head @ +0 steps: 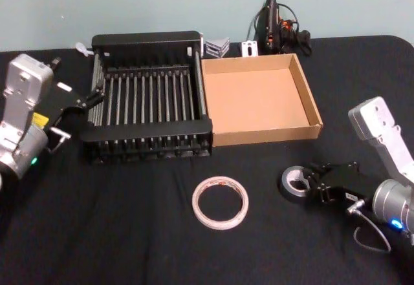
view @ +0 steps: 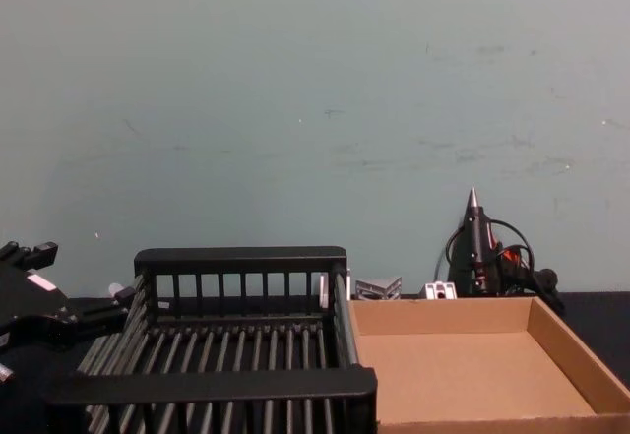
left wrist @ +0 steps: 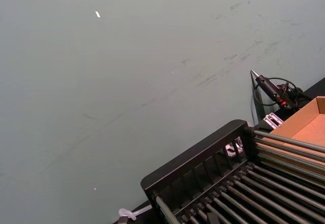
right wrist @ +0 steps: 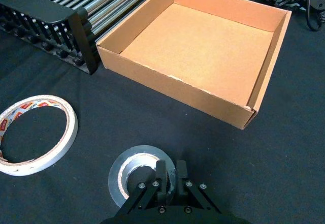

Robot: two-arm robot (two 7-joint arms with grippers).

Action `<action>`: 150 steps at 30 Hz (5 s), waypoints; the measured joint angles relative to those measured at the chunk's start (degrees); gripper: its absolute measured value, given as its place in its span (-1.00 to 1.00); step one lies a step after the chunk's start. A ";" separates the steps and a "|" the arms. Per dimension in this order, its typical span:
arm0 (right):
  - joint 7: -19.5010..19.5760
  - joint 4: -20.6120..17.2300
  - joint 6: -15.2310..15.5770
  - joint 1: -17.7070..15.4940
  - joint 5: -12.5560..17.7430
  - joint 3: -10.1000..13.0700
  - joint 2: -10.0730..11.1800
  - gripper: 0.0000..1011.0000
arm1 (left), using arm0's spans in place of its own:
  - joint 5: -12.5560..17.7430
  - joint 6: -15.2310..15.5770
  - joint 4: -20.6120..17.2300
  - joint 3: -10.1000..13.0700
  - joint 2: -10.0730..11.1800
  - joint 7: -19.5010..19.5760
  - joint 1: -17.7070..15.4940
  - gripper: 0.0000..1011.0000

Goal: Pick up the white tape and place it into the black box , Pick up the silver tape and place it into the brown box.

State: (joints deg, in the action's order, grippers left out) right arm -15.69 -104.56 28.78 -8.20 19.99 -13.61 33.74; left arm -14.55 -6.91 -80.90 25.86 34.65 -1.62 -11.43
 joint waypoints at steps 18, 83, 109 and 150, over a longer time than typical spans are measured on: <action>-2.86 -4.64 -5.34 -1.06 1.54 4.02 1.43 -0.76 | 0.00 0.00 0.00 0.00 0.00 0.00 0.00 0.98; -0.91 36.98 -7.28 34.66 -11.31 -7.30 -18.78 -0.65 | 0.00 0.00 0.00 0.00 0.00 0.00 0.00 0.98; -0.95 36.70 -7.22 34.51 -11.03 -7.22 -18.64 0.88 | 0.00 0.00 0.00 0.00 0.00 0.00 0.00 0.98; -9.61 9.65 -6.63 17.96 -4.71 -2.13 -6.26 0.98 | 0.00 0.00 0.01 0.00 0.00 0.00 0.00 0.98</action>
State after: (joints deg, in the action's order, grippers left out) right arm -25.30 -94.91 22.15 9.76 15.28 -15.74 27.48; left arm -14.55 -6.91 -80.90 25.86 34.65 -1.62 -11.43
